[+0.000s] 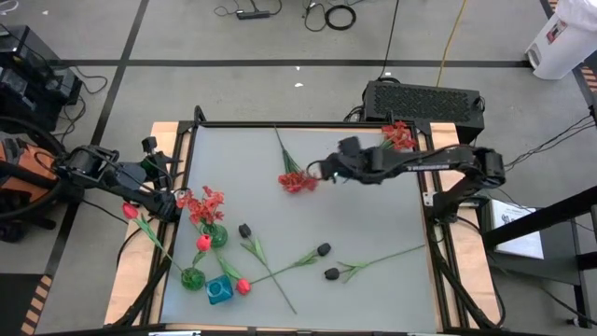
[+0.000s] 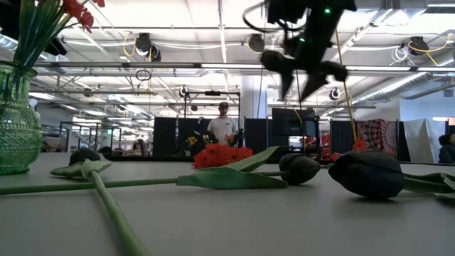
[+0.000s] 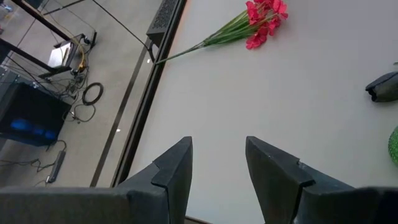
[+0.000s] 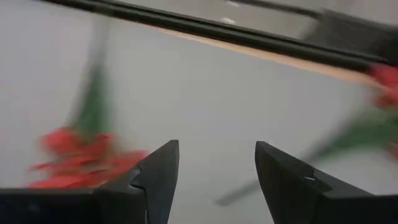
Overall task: Sort flowers into vase by color
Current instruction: Put the right orange flowers into the top green vase
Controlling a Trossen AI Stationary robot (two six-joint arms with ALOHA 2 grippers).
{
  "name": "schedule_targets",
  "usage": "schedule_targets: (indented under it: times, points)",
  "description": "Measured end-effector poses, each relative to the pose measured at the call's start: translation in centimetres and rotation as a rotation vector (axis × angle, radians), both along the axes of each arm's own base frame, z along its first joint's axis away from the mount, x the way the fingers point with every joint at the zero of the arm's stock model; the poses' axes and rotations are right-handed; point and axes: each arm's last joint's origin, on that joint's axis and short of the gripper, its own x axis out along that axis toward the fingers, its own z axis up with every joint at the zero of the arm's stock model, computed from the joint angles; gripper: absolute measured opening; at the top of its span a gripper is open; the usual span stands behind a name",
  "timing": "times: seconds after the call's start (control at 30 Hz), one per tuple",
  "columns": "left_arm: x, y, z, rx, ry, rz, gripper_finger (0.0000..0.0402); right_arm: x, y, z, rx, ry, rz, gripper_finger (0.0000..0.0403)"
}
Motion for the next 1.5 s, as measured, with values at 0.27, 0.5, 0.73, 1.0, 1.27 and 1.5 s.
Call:
schedule_targets:
  times: [0.27, 0.5, 0.73, 1.0, 1.27, 1.5]
  points:
    - [0.0, 0.0, 0.0, -0.008, 0.005, -0.015, 0.0157, -4.7, -2.1, -0.2, 0.110, 0.217, -0.329, 0.0203]
    - [0.0, 0.0, 0.0, -0.008, 0.005, -0.015, 0.0157, -5.6, -3.9, -0.2, 0.156, 0.189, -0.462, 0.0203]
    - [0.0, 0.0, 0.0, -0.008, 0.005, -0.015, 0.0157, -6.2, -6.5, -0.3, 0.164, 0.156, -0.524, 0.0203]
    - [0.0, 0.0, 0.0, -0.008, 0.005, -0.015, 0.0157, -7.4, -8.6, -0.5, 0.254, 0.140, -0.597, 0.0203]
    - [0.0, 0.0, 0.0, -0.008, 0.004, -0.015, 0.0157, -8.6, -8.5, -5.3, 0.380, 0.107, -0.654, 0.0203]
    - [0.0, 0.0, 0.0, -0.008, 0.004, -0.015, 0.0157, -9.5, -8.7, -9.8, 0.387, -0.054, -0.693, 0.0203]
